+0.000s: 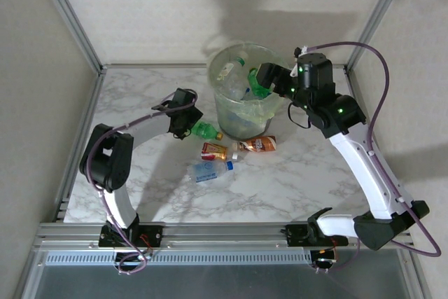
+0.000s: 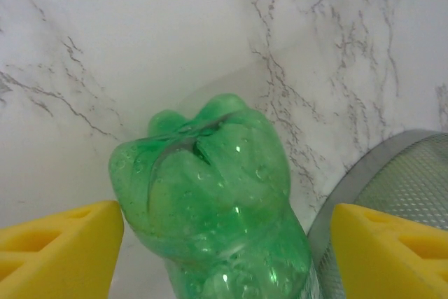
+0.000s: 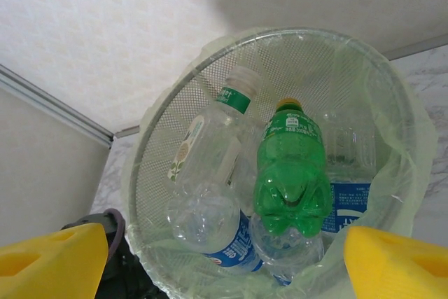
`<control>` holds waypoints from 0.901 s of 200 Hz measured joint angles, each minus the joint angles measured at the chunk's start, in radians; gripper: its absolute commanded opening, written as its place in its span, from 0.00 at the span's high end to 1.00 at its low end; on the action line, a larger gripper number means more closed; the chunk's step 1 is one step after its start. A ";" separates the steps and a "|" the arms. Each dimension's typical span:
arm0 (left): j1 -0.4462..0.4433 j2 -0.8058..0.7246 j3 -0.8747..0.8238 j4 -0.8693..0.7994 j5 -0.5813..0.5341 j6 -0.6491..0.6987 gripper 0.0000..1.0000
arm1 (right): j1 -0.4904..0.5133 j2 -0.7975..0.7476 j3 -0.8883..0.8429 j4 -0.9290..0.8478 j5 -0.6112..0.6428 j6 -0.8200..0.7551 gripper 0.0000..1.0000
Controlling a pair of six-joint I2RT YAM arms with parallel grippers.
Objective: Put the plastic bottles in the bin
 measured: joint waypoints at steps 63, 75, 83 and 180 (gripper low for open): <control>-0.029 0.092 0.051 -0.014 0.004 -0.003 0.31 | 0.000 -0.019 -0.017 -0.001 0.003 -0.008 0.12; -0.029 0.095 0.059 -0.023 0.003 -0.003 0.33 | 0.000 -0.029 -0.027 -0.002 0.003 -0.007 0.12; -0.029 0.096 0.062 -0.024 0.003 -0.003 0.34 | 0.000 -0.034 -0.031 -0.001 0.003 -0.005 0.13; -0.011 0.045 0.039 -0.029 0.040 -0.002 0.42 | 0.000 -0.034 -0.013 -0.031 -0.016 0.018 0.14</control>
